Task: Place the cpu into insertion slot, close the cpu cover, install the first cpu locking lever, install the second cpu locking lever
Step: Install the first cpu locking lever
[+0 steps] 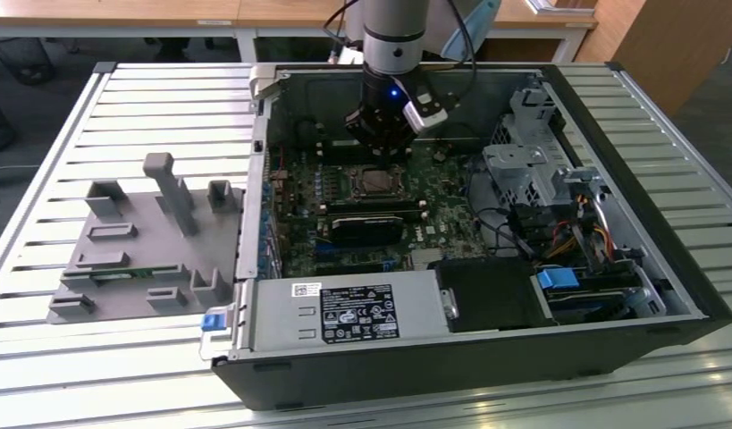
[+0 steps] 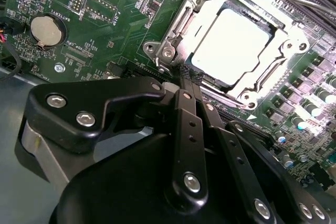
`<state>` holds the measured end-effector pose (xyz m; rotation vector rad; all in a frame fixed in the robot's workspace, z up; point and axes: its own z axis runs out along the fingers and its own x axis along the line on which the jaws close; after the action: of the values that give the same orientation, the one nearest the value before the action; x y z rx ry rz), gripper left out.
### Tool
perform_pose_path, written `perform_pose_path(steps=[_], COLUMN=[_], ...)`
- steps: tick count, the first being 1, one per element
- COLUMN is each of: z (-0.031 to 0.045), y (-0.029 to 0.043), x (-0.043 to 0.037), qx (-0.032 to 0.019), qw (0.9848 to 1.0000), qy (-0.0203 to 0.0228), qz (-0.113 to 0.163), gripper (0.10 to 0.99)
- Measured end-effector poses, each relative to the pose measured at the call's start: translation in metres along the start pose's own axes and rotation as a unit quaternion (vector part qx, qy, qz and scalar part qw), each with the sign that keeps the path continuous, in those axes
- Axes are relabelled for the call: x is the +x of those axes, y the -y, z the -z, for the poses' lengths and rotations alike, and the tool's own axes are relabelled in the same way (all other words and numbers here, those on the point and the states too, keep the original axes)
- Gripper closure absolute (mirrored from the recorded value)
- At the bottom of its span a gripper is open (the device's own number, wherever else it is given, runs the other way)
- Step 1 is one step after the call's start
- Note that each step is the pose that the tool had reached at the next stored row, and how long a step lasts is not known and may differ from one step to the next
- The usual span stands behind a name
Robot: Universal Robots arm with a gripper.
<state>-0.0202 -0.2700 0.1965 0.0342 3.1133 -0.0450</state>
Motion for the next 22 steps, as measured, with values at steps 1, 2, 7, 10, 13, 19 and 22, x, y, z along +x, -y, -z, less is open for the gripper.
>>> perform_pose_path(steps=[1,2,7,10,13,19,22], z=[-0.0002,-0.0003,-0.0001,0.0002,0.0009,0.0067,0.0078], y=[-0.0002,-0.0002,0.0002,0.0001,-0.0007,-0.0007,-0.0007], x=[0.0,-0.0001,0.0001,0.0,-0.0006,-0.0008,-0.0009], qx=[0.0,0.0,0.0,-0.0001,-0.0012,-0.0014,-0.0014], qw=[1.0,1.0,1.0,1.0,1.0,1.0,1.0], qy=[0.0,0.0,-0.0006,-0.0005,0.0002,0.0003,0.0004], qz=[0.0,0.0,0.0,0.0,0.0,0.0,0.0], gripper=[0.98,0.98,0.98,0.98,0.98,0.98,0.98])
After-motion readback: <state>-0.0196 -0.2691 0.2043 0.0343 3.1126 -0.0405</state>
